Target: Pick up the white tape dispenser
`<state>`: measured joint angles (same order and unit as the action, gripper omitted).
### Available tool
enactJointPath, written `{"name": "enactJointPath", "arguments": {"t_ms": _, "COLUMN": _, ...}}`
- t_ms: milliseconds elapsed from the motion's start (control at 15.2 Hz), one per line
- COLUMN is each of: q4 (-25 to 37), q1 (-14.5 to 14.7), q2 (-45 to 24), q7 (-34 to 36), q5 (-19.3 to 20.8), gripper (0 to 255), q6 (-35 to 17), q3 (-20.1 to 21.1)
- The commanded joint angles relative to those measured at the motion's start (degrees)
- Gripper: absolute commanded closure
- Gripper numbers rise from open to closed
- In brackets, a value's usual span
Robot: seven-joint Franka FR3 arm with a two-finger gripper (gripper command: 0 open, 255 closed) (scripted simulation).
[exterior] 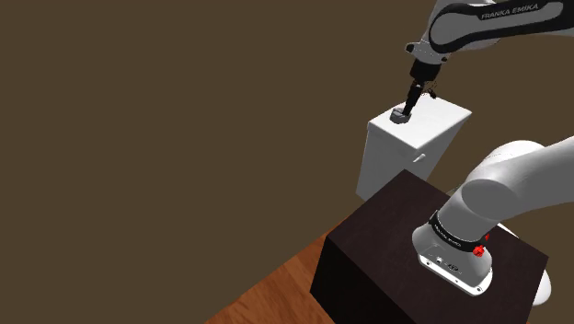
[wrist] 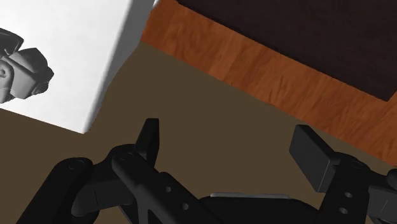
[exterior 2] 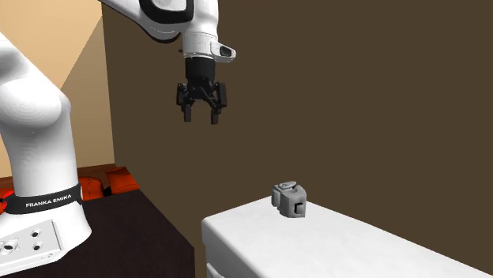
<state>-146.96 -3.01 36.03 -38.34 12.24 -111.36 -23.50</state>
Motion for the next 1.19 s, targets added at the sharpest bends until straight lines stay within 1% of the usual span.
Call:
{"name": "enactJointPath", "arguments": {"t_ms": 0, "q4": 1.1, "q1": 0.2, "q2": -3.2, "q7": -4.8, "q5": 1.0, "gripper": 0, "q6": -2.5, "q3": -3.3}}
{"name": "enactJointPath", "arguments": {"t_ms": 264, "q4": 4.4, "q1": 2.0, "q2": -11.2, "q7": -14.2, "q5": 0.7, "gripper": 0, "q6": -7.9, "q3": -9.7}}
{"name": "enactJointPath", "arguments": {"t_ms": 396, "q4": 6.7, "q1": 3.3, "q2": -15.8, "q7": -19.3, "q5": -0.7, "gripper": 0, "q6": -10.4, "q3": -13.0}}
{"name": "enactJointPath", "arguments": {"t_ms": 528, "q4": 9.2, "q1": 4.8, "q2": -20.9, "q7": -25.0, "q5": -3.1, "gripper": 0, "q6": -12.7, "q3": -16.2}}
{"name": "enactJointPath", "arguments": {"t_ms": 660, "q4": 12.1, "q1": 6.3, "q2": -26.4, "q7": -31.2, "q5": -6.8, "gripper": 0, "q6": -14.7, "q3": -19.2}}
{"name": "enactJointPath", "arguments": {"t_ms": 858, "q4": 17.2, "q1": 7.5, "q2": -35.8, "q7": -41.9, "q5": -14.8, "gripper": 0, "q6": -16.6, "q3": -22.4}}
{"name": "enactJointPath", "arguments": {"t_ms": 990, "q4": 21.1, "q1": 6.6, "q2": -42.5, "q7": -49.2, "q5": -21.0, "gripper": 0, "q6": -17.0, "q3": -22.8}}
{"name": "enactJointPath", "arguments": {"t_ms": 1122, "q4": 25.4, "q1": 4.2, "q2": -48.8, "q7": -55.7, "q5": -26.5, "gripper": 0, "q6": -16.6, "q3": -21.6}}
